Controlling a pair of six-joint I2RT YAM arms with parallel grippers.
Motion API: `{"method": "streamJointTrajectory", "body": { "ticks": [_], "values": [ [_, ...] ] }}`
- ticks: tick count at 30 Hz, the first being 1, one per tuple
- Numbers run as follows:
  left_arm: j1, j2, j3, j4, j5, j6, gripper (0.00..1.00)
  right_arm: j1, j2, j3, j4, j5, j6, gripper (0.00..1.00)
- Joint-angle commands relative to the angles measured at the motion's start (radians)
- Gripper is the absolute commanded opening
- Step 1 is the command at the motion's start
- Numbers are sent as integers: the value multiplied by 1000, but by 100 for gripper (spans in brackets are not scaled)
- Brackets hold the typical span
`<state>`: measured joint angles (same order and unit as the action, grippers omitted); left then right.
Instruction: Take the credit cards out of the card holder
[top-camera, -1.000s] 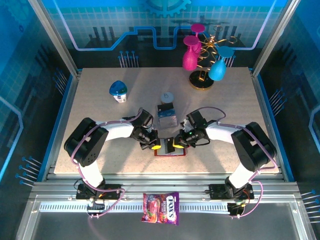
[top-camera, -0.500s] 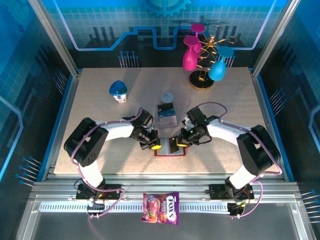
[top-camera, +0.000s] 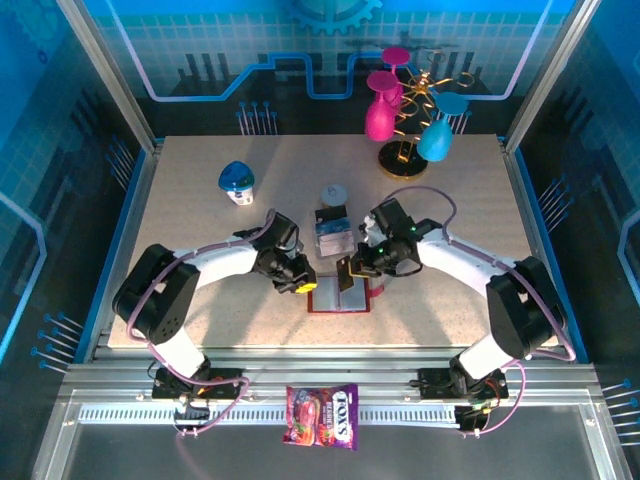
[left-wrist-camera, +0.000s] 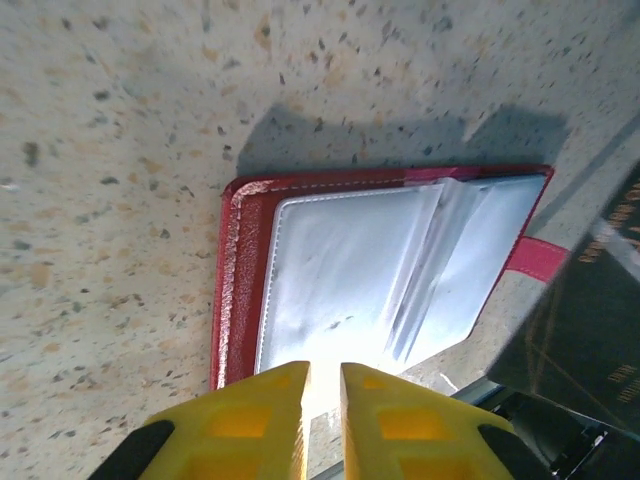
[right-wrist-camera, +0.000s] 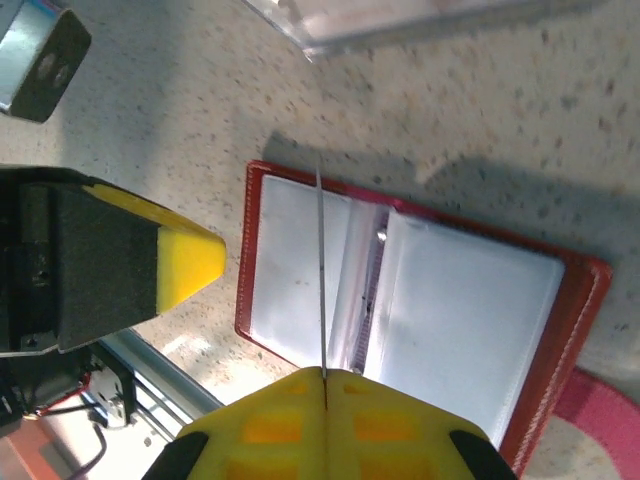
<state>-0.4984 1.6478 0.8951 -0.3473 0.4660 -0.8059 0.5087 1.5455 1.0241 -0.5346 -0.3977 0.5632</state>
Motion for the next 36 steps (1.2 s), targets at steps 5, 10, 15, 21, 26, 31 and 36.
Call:
{"method": "streamJointTrajectory", "body": {
  "ticks": [5, 10, 15, 21, 26, 31, 36],
  "values": [
    [51, -79, -14, -35, -36, 13, 19, -40, 114, 284, -254, 44, -452, 0],
    [89, -113, -43, -31, -41, 18, 19, -59, 181, 428, -314, 72, -756, 0],
    [118, -133, -56, -32, -41, 22, 20, -70, 272, 604, -391, 91, -1040, 0],
    [137, -151, -70, -40, -46, 29, 20, -68, 379, 778, -468, 169, -1329, 0],
    [150, -161, -81, -48, -50, 31, 20, -67, 489, 942, -554, 205, -1468, 0],
    [158, -164, -89, -50, -50, 28, 21, -64, 597, 1088, -622, 207, -1526, 0],
    [162, -169, -96, -56, -53, 20, 20, -63, 691, 1202, -672, 207, -1560, 0]
  ]
}}
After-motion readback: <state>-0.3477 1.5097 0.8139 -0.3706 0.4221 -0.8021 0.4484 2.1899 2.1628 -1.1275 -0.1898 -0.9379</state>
